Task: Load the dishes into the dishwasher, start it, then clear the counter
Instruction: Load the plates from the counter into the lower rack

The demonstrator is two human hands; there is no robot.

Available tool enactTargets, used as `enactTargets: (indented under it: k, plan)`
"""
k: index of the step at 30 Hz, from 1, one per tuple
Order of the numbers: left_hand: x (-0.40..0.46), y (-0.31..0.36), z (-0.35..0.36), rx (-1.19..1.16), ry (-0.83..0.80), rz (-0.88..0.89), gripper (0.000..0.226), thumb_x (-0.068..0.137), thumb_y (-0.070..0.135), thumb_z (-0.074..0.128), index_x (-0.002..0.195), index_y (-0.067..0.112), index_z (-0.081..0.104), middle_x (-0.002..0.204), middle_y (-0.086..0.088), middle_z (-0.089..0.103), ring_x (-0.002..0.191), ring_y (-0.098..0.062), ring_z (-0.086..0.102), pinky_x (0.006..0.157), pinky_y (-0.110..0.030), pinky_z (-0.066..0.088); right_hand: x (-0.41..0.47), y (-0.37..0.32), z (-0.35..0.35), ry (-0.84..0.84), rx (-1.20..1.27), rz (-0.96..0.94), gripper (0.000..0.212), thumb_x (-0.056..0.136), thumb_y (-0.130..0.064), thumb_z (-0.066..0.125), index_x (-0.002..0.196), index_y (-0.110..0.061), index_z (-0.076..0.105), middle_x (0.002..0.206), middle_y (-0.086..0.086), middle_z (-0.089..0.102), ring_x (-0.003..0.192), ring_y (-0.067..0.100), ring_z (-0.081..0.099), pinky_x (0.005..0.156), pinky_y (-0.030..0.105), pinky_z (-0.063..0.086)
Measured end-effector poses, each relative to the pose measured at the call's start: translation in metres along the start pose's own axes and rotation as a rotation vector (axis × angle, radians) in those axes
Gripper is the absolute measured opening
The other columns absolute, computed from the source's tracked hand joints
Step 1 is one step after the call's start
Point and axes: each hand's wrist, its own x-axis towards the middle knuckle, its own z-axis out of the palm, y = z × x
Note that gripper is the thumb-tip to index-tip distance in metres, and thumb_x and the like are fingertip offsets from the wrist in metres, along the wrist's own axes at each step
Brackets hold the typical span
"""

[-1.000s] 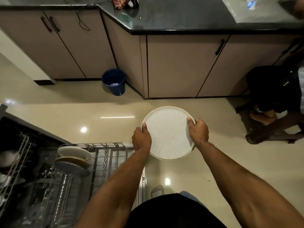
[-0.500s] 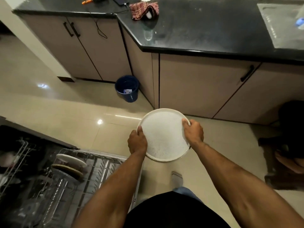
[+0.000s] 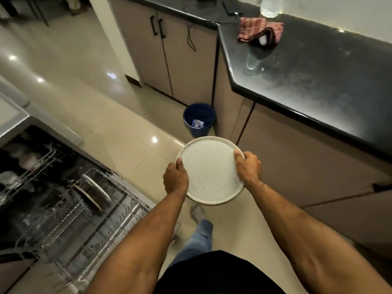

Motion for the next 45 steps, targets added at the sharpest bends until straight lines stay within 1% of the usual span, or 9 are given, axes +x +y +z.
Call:
enactTargets:
  k: [6,9,15,21,26,29,33,38,45]
  plan:
    - [0.073,0.027,-0.011,-0.061,0.083,-0.102,0.052,0.103,0.045,0.032,0.108,0.002,0.06,0.112,-0.018,0.064,0.103,-0.036,0.058,0.074,-0.033,0.036,0.068,-0.072,0.041,-0.094,-0.058,-0.063,0.041,0.098,-0.046,0.044,0.097,-0.009,0.063,0.096,0.009,0.065,0.087,0.027,0.059,0.076,0.036,0.047]
    - [0.11,0.041,-0.019,-0.091,0.118,-0.143,0.051,0.103,0.045,0.032,0.107,0.002,0.06,0.111,-0.017,0.064,0.103,-0.036,0.058,0.075,-0.033,0.037,0.097,-0.112,0.061,-0.144,-0.099,-0.106,0.039,0.099,-0.045,0.043,0.099,-0.011,0.062,0.095,0.006,0.062,0.085,0.024,0.055,0.074,0.033,0.042]
    - [0.166,0.05,-0.04,-0.174,0.211,-0.27,0.05,0.102,0.047,0.034,0.103,0.005,0.061,0.106,-0.015,0.066,0.099,-0.035,0.06,0.082,-0.04,0.048,0.141,-0.172,0.109,-0.254,-0.167,-0.181,0.042,0.097,-0.05,0.041,0.097,-0.013,0.061,0.096,0.008,0.064,0.09,0.028,0.06,0.08,0.041,0.051]
    - [0.206,0.037,-0.061,-0.23,0.341,-0.414,0.05,0.102,0.046,0.033,0.105,0.004,0.061,0.108,-0.016,0.065,0.1,-0.035,0.06,0.077,-0.036,0.043,0.165,-0.225,0.17,-0.443,-0.254,-0.307,0.041,0.1,-0.048,0.04,0.104,-0.012,0.06,0.1,0.007,0.061,0.094,0.027,0.058,0.078,0.036,0.045]
    - [0.24,0.023,-0.078,-0.284,0.461,-0.578,0.052,0.102,0.049,0.033,0.11,0.005,0.061,0.11,-0.017,0.065,0.102,-0.037,0.06,0.08,-0.037,0.044,0.184,-0.272,0.236,-0.589,-0.373,-0.441,0.043,0.099,-0.051,0.04,0.096,-0.012,0.056,0.097,0.009,0.061,0.09,0.028,0.057,0.074,0.033,0.04]
    - [0.255,0.016,-0.091,-0.352,0.559,-0.683,0.054,0.101,0.05,0.034,0.11,0.005,0.062,0.11,-0.018,0.066,0.102,-0.037,0.061,0.085,-0.042,0.05,0.185,-0.301,0.273,-0.692,-0.456,-0.535,0.049,0.099,-0.052,0.039,0.097,-0.007,0.058,0.093,0.009,0.057,0.09,0.029,0.054,0.075,0.033,0.039]
    - [0.259,0.002,-0.104,-0.427,0.684,-0.819,0.053,0.102,0.048,0.034,0.113,0.004,0.062,0.114,-0.02,0.064,0.106,-0.039,0.059,0.089,-0.044,0.047,0.174,-0.33,0.318,-0.823,-0.532,-0.668,0.048,0.1,-0.049,0.039,0.096,-0.006,0.058,0.099,0.016,0.062,0.096,0.038,0.058,0.072,0.034,0.04]
    - [0.255,-0.023,-0.125,-0.528,0.819,-0.971,0.054,0.102,0.045,0.035,0.118,0.0,0.06,0.119,-0.024,0.061,0.113,-0.04,0.056,0.091,-0.044,0.044,0.136,-0.353,0.375,-0.979,-0.623,-0.784,0.043,0.1,-0.047,0.039,0.09,-0.008,0.056,0.096,0.014,0.064,0.088,0.032,0.055,0.072,0.032,0.039]
    - [0.251,-0.083,-0.164,-0.672,0.93,-1.143,0.055,0.102,0.048,0.034,0.114,0.001,0.059,0.115,-0.022,0.063,0.109,-0.039,0.057,0.089,-0.043,0.045,0.059,-0.373,0.45,-1.121,-0.704,-0.875,0.044,0.098,-0.047,0.043,0.098,-0.007,0.061,0.106,0.015,0.066,0.101,0.039,0.059,0.085,0.039,0.047]
